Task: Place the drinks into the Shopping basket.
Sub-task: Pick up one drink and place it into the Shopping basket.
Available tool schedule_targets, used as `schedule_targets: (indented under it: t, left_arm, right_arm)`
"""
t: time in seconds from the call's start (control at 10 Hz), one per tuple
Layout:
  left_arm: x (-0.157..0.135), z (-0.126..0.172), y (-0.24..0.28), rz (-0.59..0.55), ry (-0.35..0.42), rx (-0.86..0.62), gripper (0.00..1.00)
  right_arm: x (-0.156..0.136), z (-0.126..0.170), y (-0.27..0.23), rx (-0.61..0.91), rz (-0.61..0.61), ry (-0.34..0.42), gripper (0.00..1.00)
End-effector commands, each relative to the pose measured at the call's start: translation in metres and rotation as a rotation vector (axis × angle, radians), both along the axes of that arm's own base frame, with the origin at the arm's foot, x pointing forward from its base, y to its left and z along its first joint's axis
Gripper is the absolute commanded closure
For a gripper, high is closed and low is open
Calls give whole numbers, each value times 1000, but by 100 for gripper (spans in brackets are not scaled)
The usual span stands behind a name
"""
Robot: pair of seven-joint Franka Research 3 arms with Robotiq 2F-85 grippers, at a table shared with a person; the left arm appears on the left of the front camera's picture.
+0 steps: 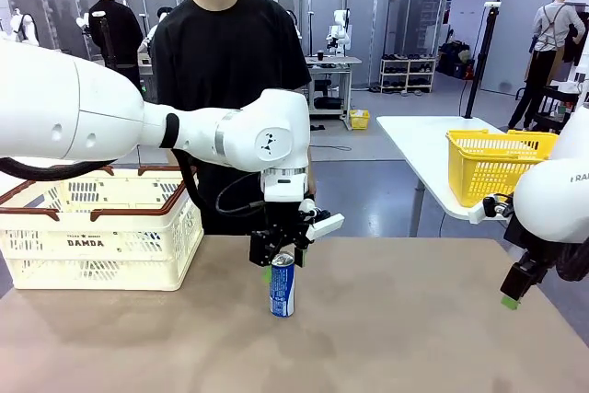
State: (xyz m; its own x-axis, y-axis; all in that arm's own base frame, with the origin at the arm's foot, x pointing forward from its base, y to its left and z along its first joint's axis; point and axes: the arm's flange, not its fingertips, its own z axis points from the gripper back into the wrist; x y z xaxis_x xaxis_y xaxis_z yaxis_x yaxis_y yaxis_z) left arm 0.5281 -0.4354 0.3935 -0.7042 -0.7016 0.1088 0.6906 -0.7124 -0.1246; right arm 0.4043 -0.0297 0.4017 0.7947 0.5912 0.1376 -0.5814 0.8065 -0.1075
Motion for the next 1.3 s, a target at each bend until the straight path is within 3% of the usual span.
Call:
schedule_targets:
  t: [0.0,0.5,0.7,1.2]
  left_arm:
    - [2,-6,-2,41,7,33,0]
    - [7,-15,4,68,-36,0,0]
    - [7,-17,6,64,-32,-16,8]
    - [5,-19,5,84,-3,-6,52]
  right_arm:
    - [0,0,-1,-2,-4,0,2]
    - [0,0,-1,-2,-4,0,2]
    - [0,0,-1,-2,-4,0,2]
    - [0,0,-1,-2,-4,0,2]
